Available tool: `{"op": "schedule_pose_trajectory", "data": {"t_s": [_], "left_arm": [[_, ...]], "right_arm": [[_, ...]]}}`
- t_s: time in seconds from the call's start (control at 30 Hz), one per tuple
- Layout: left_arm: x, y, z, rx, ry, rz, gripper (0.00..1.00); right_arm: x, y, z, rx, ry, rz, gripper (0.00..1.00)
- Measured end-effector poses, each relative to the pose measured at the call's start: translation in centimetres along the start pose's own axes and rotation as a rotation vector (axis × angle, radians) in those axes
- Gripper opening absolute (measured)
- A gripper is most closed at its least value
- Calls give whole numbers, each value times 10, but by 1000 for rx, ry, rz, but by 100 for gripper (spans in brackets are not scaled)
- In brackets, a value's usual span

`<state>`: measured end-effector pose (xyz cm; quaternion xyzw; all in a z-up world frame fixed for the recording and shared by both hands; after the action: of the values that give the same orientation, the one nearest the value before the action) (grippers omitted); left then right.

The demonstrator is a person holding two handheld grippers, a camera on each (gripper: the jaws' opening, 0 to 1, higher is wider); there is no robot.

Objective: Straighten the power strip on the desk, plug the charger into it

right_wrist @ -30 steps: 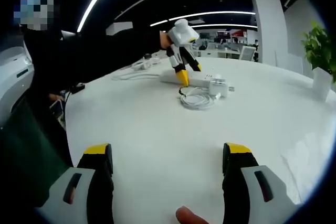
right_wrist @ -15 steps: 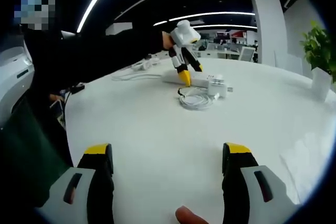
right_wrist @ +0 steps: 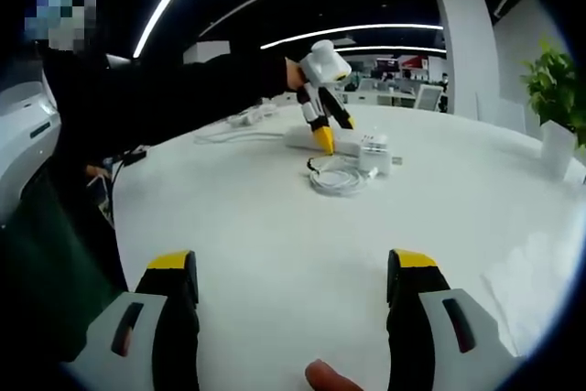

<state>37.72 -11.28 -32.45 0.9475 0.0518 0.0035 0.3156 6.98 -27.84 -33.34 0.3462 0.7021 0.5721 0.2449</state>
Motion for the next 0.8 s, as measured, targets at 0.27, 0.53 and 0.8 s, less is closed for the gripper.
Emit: {"op": "schedule_pose_trajectory", "data": {"t_s": [0.27,0.53,0.8], "left_arm": [[4,3,3,7,-6,10,69],[8,4,4,-1,-2,3,69],[7,4,4,-9,-4,4,69]], "right_arm": [[1,0,2,7,11,2,85],[-1,-2,3,12,9,5,85],[2,2,4,-6,29,-7,87]]}}
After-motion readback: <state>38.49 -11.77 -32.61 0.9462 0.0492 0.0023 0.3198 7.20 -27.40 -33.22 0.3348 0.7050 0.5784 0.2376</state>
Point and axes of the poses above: the point that each gripper's makers call its tool centre point, and the gripper's own axes: z roughly forward along the fingers, x roughly to its left, y roughly out of its top, the point moved 7 cm from there along -z, roughly backward along the fingers, and after that the axes turned 10 degrees about -x, right-handed, at the moved point
